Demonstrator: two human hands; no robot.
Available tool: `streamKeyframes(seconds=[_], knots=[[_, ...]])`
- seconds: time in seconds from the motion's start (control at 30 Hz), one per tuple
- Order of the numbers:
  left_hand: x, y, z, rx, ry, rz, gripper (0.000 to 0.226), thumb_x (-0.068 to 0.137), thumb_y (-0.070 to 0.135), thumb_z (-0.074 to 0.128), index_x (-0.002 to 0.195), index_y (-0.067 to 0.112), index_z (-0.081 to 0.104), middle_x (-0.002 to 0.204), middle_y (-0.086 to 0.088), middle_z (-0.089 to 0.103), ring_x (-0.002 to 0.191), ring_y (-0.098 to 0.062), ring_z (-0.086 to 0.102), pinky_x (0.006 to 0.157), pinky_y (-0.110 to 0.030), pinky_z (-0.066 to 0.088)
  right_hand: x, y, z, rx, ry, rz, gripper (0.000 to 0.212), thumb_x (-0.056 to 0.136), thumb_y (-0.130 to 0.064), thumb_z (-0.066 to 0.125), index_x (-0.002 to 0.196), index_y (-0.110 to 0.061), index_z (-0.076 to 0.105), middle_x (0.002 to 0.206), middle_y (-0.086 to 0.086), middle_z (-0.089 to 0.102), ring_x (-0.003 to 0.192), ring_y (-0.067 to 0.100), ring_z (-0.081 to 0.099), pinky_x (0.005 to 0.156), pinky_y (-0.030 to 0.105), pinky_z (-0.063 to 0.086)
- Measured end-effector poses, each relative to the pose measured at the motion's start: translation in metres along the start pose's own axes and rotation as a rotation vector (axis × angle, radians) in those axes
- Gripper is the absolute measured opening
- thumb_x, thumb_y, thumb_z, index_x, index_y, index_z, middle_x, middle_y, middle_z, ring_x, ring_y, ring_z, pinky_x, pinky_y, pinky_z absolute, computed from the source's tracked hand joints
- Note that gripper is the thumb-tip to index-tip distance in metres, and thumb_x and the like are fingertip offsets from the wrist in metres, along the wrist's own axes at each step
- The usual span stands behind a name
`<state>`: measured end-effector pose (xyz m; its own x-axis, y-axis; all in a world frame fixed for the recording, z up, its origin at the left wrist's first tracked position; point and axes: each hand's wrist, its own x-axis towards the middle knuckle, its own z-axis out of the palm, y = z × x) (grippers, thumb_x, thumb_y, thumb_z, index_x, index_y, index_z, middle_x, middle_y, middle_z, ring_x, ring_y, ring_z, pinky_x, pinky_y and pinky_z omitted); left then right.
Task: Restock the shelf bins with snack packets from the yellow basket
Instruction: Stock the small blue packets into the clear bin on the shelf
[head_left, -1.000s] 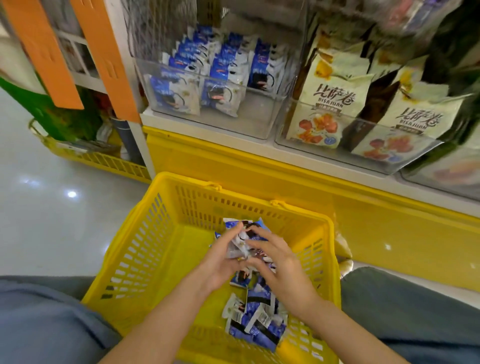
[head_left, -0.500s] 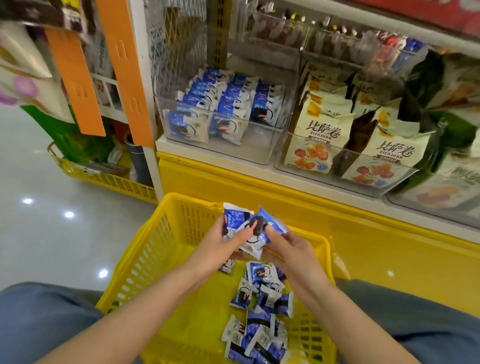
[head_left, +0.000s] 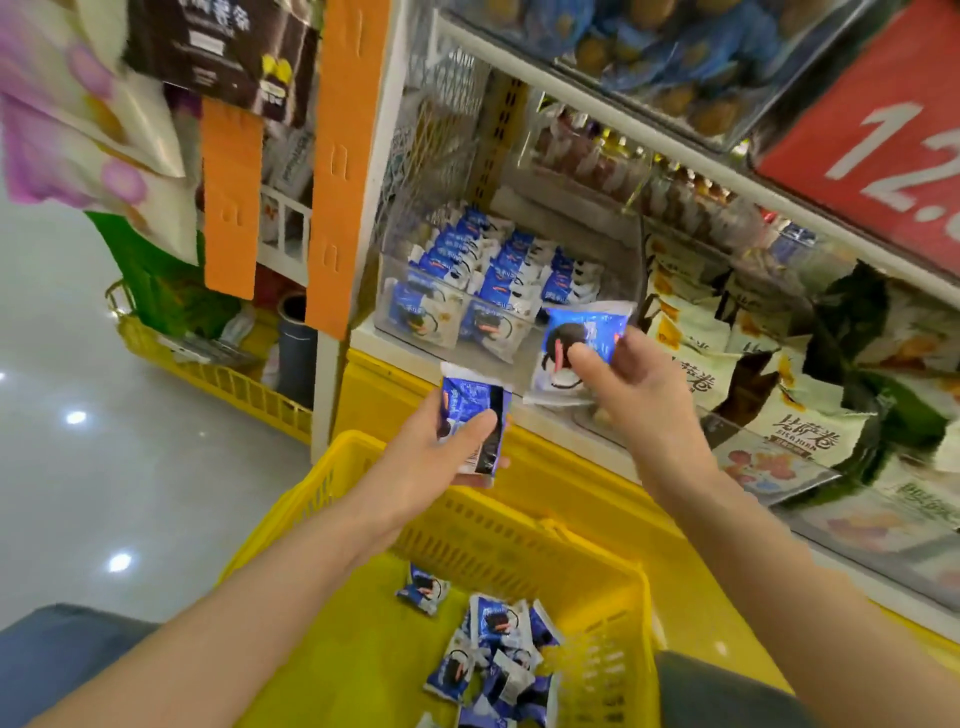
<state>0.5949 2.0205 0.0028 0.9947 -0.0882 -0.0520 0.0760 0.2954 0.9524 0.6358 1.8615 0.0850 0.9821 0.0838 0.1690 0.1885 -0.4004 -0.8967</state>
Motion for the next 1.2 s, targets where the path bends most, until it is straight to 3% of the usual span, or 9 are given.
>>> streamKeyframes(seconds=[0.07, 0.13, 0.2, 0.3, 0.43, 0.67, 0.77, 0.97, 1.2], knots=[[0.006, 0.011, -0.009, -0.018, 0.041, 0.021, 0.025, 0.088, 0.03, 0.054, 0.113, 0.031, 0.05, 0.107, 0.003, 0.066, 0.089, -0.014, 0.069, 0.069, -0.026, 0.057, 0.034, -0.013, -0.002, -0.156, 0.065, -0.062, 0.011, 0.09, -0.027, 0.059, 0.1, -0.023, 0.062, 0.093, -0.006, 0.069, 0.083, 0.005, 0.064, 0.065, 0.018, 0.051], [0.013, 0.02, -0.018, -0.024, 0.05, 0.043, 0.022, 0.088, 0.03, 0.056, 0.109, 0.034, 0.051, 0.108, 0.005, 0.065, 0.09, -0.011, 0.068, 0.071, -0.026, 0.057, 0.071, -0.02, 0.0, -0.341, 0.129, -0.099, 0.027, 0.089, -0.03, 0.06, 0.111, -0.014, 0.06, 0.105, 0.002, 0.068, 0.092, 0.015, 0.063, 0.076, 0.027, 0.051], [0.019, 0.028, -0.023, -0.029, 0.057, 0.066, 0.02, 0.089, 0.029, 0.057, 0.106, 0.037, 0.051, 0.108, 0.009, 0.064, 0.086, -0.002, 0.066, 0.066, -0.017, 0.054, 0.105, -0.022, 0.003, -0.6, 0.152, -0.119, 0.039, 0.087, -0.031, 0.063, 0.119, -0.01, 0.057, 0.115, 0.006, 0.064, 0.102, 0.019, 0.059, 0.079, 0.021, 0.042], [0.029, 0.034, -0.03, 0.002, 0.085, 0.086, 0.017, 0.09, 0.026, 0.057, 0.105, 0.034, 0.054, 0.105, 0.011, 0.065, 0.084, 0.004, 0.063, 0.056, -0.004, 0.046, 0.145, -0.014, 0.005, -0.917, 0.033, -0.089, 0.039, 0.087, -0.023, 0.064, 0.121, -0.005, 0.058, 0.122, 0.014, 0.061, 0.112, 0.028, 0.055, 0.089, 0.029, 0.04], [0.042, 0.038, -0.037, -0.009, 0.095, 0.074, 0.009, 0.09, 0.026, 0.057, 0.094, 0.034, 0.055, 0.095, 0.015, 0.066, 0.081, 0.008, 0.061, 0.058, -0.003, 0.047, 0.177, 0.006, 0.007, -1.136, -0.044, 0.022, 0.034, 0.086, -0.021, 0.065, 0.111, 0.002, 0.059, 0.113, 0.022, 0.061, 0.103, 0.037, 0.057, 0.089, 0.046, 0.048], [0.061, 0.037, -0.049, -0.049, 0.109, 0.07, 0.008, 0.09, 0.029, 0.058, 0.083, 0.032, 0.055, 0.079, 0.02, 0.064, 0.064, 0.015, 0.059, 0.052, -0.004, 0.046, 0.198, 0.033, 0.02, -1.191, -0.108, 0.116, 0.04, 0.081, -0.02, 0.072, 0.111, 0.003, 0.059, 0.113, 0.022, 0.062, 0.104, 0.035, 0.058, 0.087, 0.039, 0.045], [0.067, 0.033, -0.051, -0.061, 0.11, 0.052, 0.002, 0.09, 0.029, 0.058, 0.088, 0.03, 0.057, 0.083, 0.018, 0.065, 0.067, 0.013, 0.061, 0.057, -0.006, 0.049, 0.201, 0.039, 0.022, -1.185, -0.145, 0.106, 0.046, 0.079, -0.016, 0.074, 0.116, 0.002, 0.053, 0.114, 0.021, 0.059, 0.106, 0.032, 0.056, 0.085, 0.035, 0.042], [0.076, 0.035, -0.053, -0.092, 0.133, 0.043, 0.015, 0.089, 0.028, 0.059, 0.102, 0.021, 0.059, 0.09, 0.011, 0.065, 0.074, 0.004, 0.061, 0.06, -0.013, 0.053, 0.201, 0.039, 0.023, -1.341, -0.228, 0.05, 0.027, 0.076, -0.018, 0.076, 0.096, -0.009, 0.06, 0.104, 0.013, 0.063, 0.092, 0.025, 0.057, 0.08, 0.033, 0.046], [0.073, 0.036, -0.049, -0.118, 0.092, -0.031, 0.026, 0.088, 0.025, 0.06, 0.113, 0.018, 0.056, 0.103, 0.002, 0.066, 0.084, -0.005, 0.063, 0.054, -0.008, 0.05, 0.191, 0.033, 0.027, -1.334, -0.198, 0.034, 0.032, 0.082, -0.014, 0.07, 0.111, -0.007, 0.059, 0.116, 0.015, 0.06, 0.102, 0.029, 0.057, 0.086, 0.035, 0.046]])
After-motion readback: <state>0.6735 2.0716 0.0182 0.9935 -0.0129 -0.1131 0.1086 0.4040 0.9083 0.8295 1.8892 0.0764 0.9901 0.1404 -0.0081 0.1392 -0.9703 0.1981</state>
